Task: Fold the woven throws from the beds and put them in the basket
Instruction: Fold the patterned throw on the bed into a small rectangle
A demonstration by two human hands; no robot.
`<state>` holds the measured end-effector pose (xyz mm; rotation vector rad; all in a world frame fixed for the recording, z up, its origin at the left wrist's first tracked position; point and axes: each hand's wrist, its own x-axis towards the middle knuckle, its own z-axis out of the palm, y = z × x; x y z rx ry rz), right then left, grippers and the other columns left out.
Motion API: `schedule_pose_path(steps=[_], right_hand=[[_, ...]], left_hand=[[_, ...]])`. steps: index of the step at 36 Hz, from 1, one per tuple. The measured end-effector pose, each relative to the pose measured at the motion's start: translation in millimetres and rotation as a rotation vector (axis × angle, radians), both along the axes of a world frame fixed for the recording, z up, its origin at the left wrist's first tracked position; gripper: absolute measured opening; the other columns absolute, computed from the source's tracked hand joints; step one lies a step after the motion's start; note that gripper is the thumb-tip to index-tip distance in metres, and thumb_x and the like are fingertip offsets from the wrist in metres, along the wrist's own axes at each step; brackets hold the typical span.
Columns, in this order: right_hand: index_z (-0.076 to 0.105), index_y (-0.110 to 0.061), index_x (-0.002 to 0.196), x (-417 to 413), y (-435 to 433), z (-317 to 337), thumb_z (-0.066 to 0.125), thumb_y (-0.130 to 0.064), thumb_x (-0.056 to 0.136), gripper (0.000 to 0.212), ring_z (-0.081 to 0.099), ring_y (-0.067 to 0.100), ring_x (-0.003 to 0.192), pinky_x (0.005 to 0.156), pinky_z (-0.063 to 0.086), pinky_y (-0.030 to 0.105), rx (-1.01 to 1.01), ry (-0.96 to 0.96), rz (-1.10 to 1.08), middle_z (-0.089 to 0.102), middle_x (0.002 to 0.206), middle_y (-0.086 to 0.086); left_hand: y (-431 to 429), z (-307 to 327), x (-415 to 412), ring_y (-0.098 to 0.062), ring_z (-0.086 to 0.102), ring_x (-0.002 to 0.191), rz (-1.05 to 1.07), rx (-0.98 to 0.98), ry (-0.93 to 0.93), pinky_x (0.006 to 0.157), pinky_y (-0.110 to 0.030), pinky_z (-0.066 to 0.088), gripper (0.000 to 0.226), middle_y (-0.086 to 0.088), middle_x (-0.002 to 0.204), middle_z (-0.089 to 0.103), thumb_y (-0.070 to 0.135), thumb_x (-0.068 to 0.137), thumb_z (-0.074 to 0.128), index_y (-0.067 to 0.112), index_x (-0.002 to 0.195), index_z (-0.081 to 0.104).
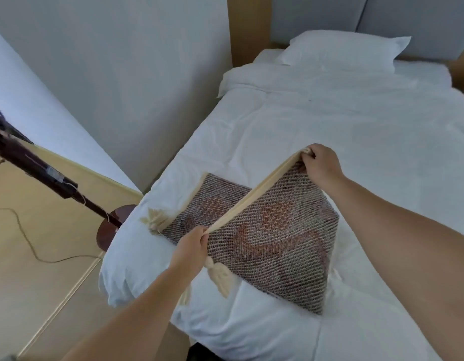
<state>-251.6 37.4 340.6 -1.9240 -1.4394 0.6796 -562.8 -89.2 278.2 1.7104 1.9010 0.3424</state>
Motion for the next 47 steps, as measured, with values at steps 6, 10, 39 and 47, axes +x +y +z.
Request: schedule_pose_path(steps=[6,10,39,47], right_hand=[[0.058,-0.012,0.088,-75.4,49.9,-32.5,0.045,-0.019,0.099,0.018,0.054,0.020,0.077,0.064,0.038,0.029,-0.024,-0.067,-0.073,0.060,0.088,0.004],[0.056,-0.011,0.089,-128.1,84.5,-59.6,0.043,-0.018,0.100,0.019,0.051,0.019,0.080,0.069,0.035,0.028,-0.062,-0.097,-0.075,0.057,0.088,0.003],[0.054,-0.004,0.090,-294.9,274.9,-314.9,0.040,-0.016,0.101,0.021,0.048,0.023,0.078,0.067,0.037,0.030,-0.271,-0.210,0.051,0.052,0.087,0.009],[0.056,-0.007,0.114,-291.5,254.3,-330.7,0.046,-0.020,0.100,0.022,0.057,0.021,0.097,0.080,0.041,0.026,-0.197,-0.200,0.150,0.054,0.121,0.012]], left_hand=[[61.6,-33.2,-77.0,-0.015,0.059,0.068,-0.043,-0.098,-0.077,0.065,-0.040,0.051,0.015,0.004,0.075,0.062,0.027,0.099,0.042,0.024,0.096,0.056],[92.6,-58.6,-121.8,-0.015,0.059,0.067,-0.067,-0.198,-0.105,0.059,-0.037,0.049,0.018,0.004,0.075,0.061,0.023,0.100,0.039,0.025,0.098,0.056],[194.3,-256.4,-230.8,-0.029,0.056,0.108,-0.162,-0.495,0.089,0.080,-0.039,0.048,0.060,-0.005,0.125,0.056,0.002,0.081,0.041,0.025,0.136,0.033],[200.7,-252.9,-188.8,-0.028,-0.015,0.144,-0.295,-0.218,0.298,0.115,-0.044,-0.017,0.088,-0.008,0.157,-0.019,0.005,0.082,0.041,0.016,0.149,-0.015]])
